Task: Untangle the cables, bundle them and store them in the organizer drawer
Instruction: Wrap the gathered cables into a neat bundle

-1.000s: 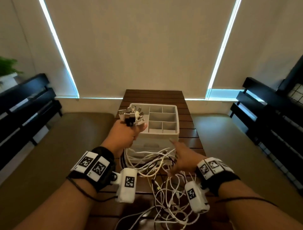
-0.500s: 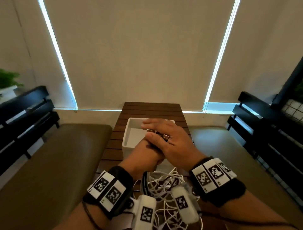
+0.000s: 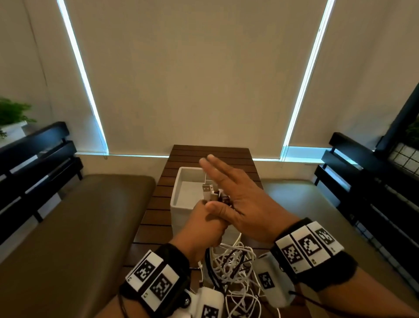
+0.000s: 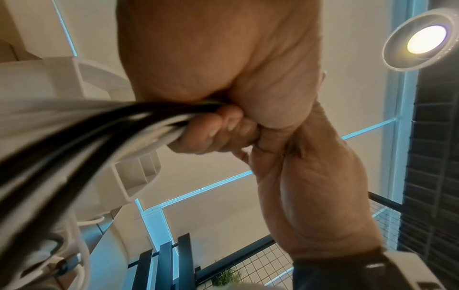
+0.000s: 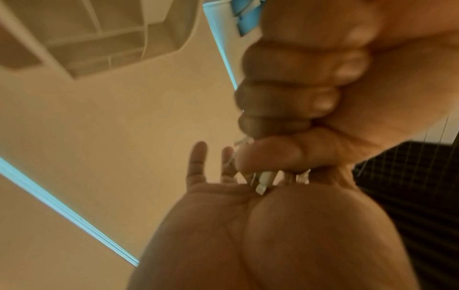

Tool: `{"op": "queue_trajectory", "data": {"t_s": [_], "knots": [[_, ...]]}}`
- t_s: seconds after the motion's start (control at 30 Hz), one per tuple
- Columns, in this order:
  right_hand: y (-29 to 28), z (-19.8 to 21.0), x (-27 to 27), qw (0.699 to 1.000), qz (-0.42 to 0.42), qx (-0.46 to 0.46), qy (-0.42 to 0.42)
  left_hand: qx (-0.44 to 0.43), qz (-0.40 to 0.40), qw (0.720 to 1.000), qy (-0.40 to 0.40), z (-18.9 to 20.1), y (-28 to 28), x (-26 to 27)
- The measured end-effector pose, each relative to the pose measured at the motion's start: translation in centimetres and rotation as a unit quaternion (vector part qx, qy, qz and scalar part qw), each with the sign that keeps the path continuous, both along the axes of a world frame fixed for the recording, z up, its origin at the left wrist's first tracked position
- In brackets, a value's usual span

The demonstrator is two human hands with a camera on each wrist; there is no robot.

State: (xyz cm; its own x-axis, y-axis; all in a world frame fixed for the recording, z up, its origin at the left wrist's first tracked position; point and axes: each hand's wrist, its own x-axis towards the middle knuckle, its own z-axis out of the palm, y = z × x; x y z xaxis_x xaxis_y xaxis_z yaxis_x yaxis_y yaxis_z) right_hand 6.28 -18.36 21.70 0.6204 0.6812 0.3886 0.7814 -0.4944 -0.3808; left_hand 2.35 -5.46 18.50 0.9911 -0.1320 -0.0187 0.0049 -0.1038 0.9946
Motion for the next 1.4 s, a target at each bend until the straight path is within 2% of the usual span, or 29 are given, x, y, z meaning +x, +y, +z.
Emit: {"op": "queue_trajectory", "data": {"t_s": [0.07, 0.13, 0.23, 0.33, 0.43, 0.53, 0.63, 0.73, 0.8, 0.9, 0.97, 1.03, 1.1, 1.2, 1.23, 1.3, 1.4], "knots": [[-0.2, -0.1, -0.4, 0.99, -0.004, 0.144, -0.004, -0.013, 0.013, 1.0, -0.014, 0.2, 0.0, 0.2], [-0.2, -0.3, -0.7, 0.977, -0.016, 0.205, -0.049, -0.026, 0.006, 0.999, -0.047, 0.6, 0.0, 0.1], [0.0, -0.2, -1.2, 0.98, -0.013, 0.193, -0.041, -0.048, -0.02, 0.995, -0.091, 0.6, 0.0, -0.3], [0.0, -0.1, -1.3, 0.985, -0.007, 0.169, 0.033, -0.028, -0.035, 0.993, -0.111, 0.1, 0.1, -0.5], [0.1, -0.2, -1.2, 0.996, -0.023, 0.088, -0.005, 0.03, -0.027, 0.994, -0.102, -0.3, 0.1, 0.0], [-0.2, -0.3, -1.0, 0.998, -0.022, 0.062, 0.001, 0.089, -0.021, 0.99, -0.104, 0.0, -0.2, -0.2], [-0.4, -0.5, -0.8, 0.999, -0.009, 0.028, 0.015, 0.107, -0.03, 0.987, -0.116, -0.4, -0.3, -0.5], [-0.5, -0.6, -0.9, 0.999, 0.018, -0.003, 0.031, 0.086, -0.028, 0.984, -0.151, -0.6, -0.7, -0.9], [-0.8, -0.7, -1.1, 0.997, 0.027, 0.038, 0.061, 0.055, -0.02, 0.983, -0.172, -0.7, -0.7, -1.0], [-0.9, -0.7, -1.0, 0.992, 0.021, 0.099, 0.081, 0.044, -0.017, 0.988, -0.149, -1.0, -0.3, -0.6], [-0.5, -0.9, -0.7, 0.993, 0.016, 0.083, 0.078, 0.09, -0.015, 0.987, -0.132, -1.7, -0.3, 0.3], [0.0, -1.1, -0.6, 0.998, 0.006, 0.056, 0.033, 0.145, -0.026, 0.982, -0.118, -1.8, -0.7, 0.6], [-0.1, -1.2, -0.7, 0.997, 0.011, 0.07, 0.027, 0.147, -0.034, 0.981, -0.12, -1.8, -0.7, 0.4], [-0.8, -1.2, -1.0, 0.983, 0.023, 0.14, 0.113, 0.13, -0.049, 0.982, -0.127, -1.6, -0.2, -0.3], [-0.9, -1.2, -1.1, 0.985, 0.018, 0.136, 0.103, 0.128, -0.051, 0.983, -0.124, -1.7, -0.1, -0.4], [-0.6, -1.5, -1.2, 0.997, 0.009, 0.068, 0.044, 0.14, -0.045, 0.981, -0.126, -2.2, 0.0, -0.3], [-0.1, -1.8, -1.3, 0.999, -0.01, -0.03, -0.024, 0.098, -0.012, 0.989, -0.114, -2.7, -0.1, -0.6]]}}
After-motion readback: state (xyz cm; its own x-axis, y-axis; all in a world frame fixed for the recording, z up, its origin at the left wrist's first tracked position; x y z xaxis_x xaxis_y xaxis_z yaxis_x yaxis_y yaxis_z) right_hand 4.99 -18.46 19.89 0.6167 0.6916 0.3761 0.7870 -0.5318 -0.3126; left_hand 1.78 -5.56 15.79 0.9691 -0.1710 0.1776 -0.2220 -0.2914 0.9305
